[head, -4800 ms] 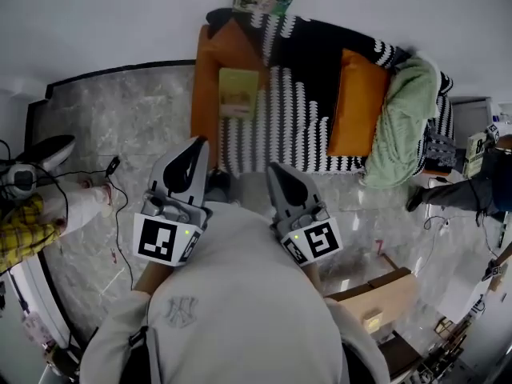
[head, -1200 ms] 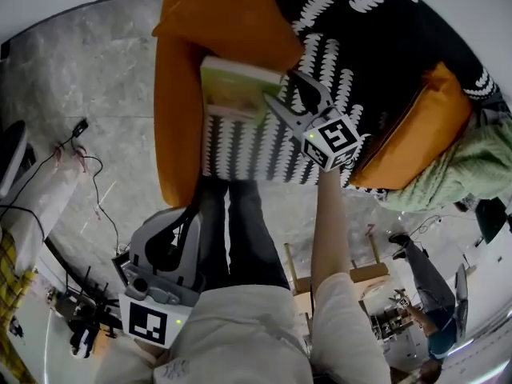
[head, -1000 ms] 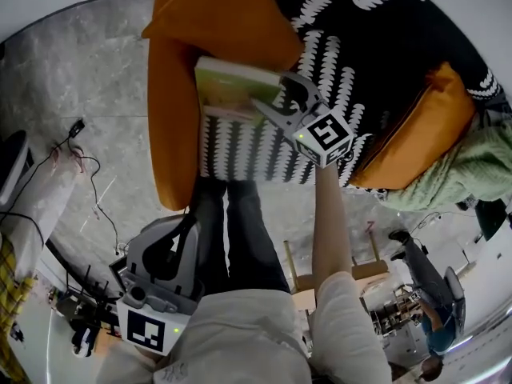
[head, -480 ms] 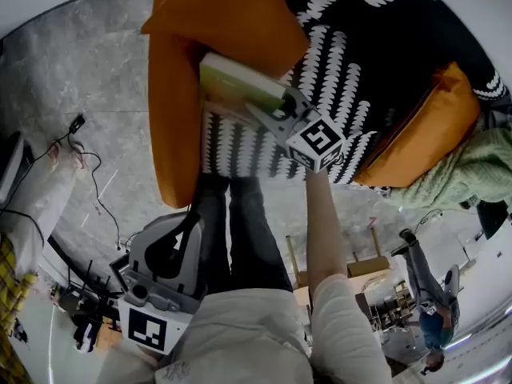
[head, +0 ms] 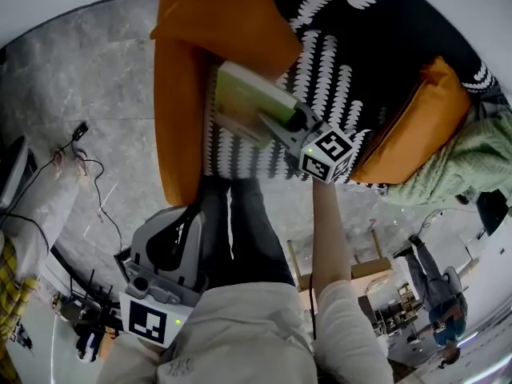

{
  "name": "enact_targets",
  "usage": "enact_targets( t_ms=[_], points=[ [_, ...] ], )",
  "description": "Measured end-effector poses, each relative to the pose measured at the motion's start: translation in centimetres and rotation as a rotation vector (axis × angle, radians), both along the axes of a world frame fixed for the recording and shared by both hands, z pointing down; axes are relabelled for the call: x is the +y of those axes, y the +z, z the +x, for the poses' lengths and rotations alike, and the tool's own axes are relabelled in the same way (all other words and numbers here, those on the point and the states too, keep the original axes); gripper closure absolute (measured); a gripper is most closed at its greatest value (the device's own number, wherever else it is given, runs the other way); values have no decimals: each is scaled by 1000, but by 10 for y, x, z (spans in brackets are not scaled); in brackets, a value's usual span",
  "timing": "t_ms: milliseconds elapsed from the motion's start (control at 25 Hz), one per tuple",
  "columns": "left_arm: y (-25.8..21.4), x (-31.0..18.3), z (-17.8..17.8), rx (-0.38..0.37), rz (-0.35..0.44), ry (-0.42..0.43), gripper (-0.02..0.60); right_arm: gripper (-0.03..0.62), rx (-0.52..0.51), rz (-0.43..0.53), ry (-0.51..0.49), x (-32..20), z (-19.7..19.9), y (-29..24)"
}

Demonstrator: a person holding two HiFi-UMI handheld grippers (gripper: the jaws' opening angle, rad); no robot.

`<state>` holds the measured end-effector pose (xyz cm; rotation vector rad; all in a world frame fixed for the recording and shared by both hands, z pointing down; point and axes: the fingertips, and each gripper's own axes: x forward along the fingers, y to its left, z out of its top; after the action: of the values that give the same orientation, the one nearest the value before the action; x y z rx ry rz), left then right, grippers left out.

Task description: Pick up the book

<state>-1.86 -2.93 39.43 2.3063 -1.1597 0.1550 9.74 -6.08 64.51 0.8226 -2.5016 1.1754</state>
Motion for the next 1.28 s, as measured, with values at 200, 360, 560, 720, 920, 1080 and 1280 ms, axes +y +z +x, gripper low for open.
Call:
enact_targets(
  t_ms=[200, 360, 560, 720, 920, 1080, 1280],
  points=[
    [-20, 0, -6, 5, 43, -3, 580, 447, -95, -34, 179, -2, 15, -43],
    [-38, -3, -6, -1, 79, -5, 580, 447, -173, -3, 345, -16, 33, -98],
    [-76, -5, -15, -9, 128, -21, 580, 447, -177, 70, 433, -27, 39, -171],
    [-114, -9, -26, -6, 217, -39, 580, 447, -230, 116, 489, -35, 45, -234],
    [-149, -4, -39, -1, 249, -57, 580, 447, -339, 145, 590, -27, 55, -312],
    [-174, -6, -42, 28, 286, -65, 580, 447, -364, 201, 641, -19, 64, -363],
    [-207, 0, -38, 40, 345, -55, 580, 447, -396, 230, 702, 2, 76, -411]
  ],
)
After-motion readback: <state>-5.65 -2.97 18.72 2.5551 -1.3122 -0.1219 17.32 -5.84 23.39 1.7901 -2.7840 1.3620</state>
